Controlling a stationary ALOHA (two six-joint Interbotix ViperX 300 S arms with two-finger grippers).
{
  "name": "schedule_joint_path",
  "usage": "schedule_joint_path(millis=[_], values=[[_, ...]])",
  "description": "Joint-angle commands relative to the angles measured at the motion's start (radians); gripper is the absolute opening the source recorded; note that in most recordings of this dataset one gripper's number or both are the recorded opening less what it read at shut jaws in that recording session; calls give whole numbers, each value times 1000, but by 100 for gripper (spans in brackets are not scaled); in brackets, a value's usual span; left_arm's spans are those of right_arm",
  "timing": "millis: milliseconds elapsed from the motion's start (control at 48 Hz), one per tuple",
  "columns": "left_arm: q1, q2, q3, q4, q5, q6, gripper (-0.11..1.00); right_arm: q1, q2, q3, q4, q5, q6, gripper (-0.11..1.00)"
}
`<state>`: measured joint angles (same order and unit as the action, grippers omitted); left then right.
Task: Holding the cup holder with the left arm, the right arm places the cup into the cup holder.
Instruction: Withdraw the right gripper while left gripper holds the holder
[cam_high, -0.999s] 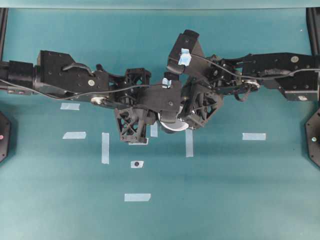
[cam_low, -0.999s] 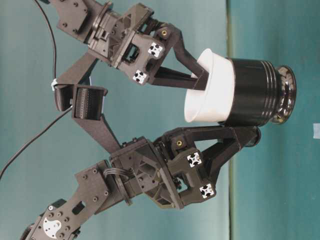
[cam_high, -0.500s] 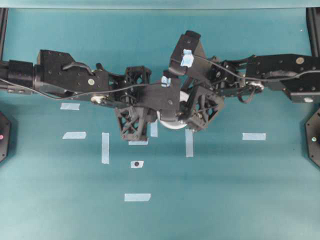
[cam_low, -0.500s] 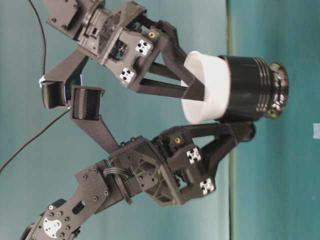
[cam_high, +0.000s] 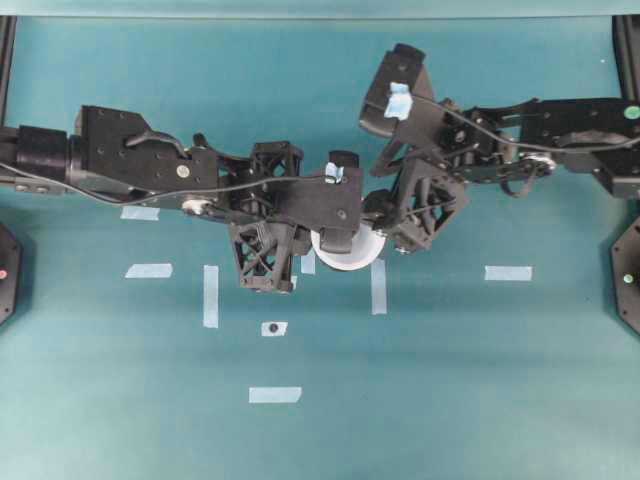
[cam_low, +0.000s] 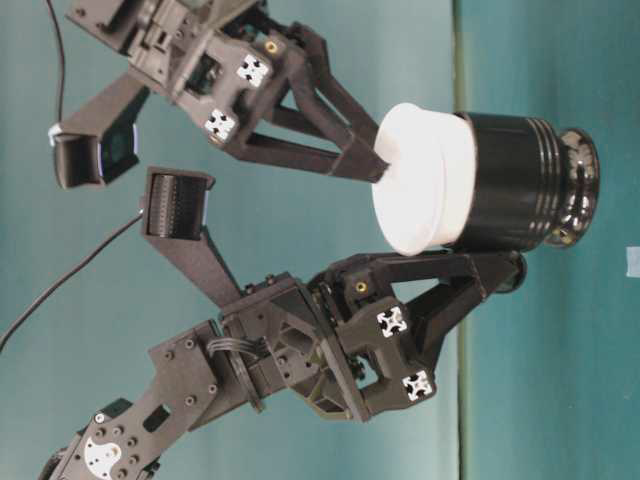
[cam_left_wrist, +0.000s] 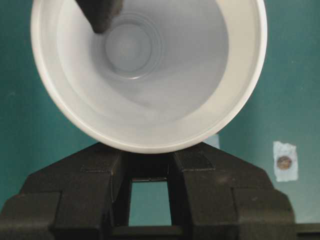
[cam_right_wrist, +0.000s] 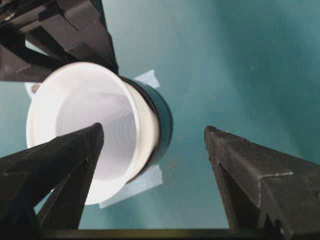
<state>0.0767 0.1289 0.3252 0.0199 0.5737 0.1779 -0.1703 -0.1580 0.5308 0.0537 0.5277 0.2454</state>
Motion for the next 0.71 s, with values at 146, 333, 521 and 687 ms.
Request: schedule_joint_path(millis=[146, 333, 521, 687], values=[[-3, -17, -20, 2, -5, -2, 22, 2, -98, 3, 2, -9, 8, 90], [-3, -17, -20, 0, -5, -2, 22, 2, -104, 5, 2, -11, 8, 90], [-3, -17, -15, 2, -8, -3, 22, 2, -106, 6, 0, -18, 8, 90], [-3, -6, -12, 2, -9, -11, 22, 2, -106, 9, 2, -25, 8, 90]])
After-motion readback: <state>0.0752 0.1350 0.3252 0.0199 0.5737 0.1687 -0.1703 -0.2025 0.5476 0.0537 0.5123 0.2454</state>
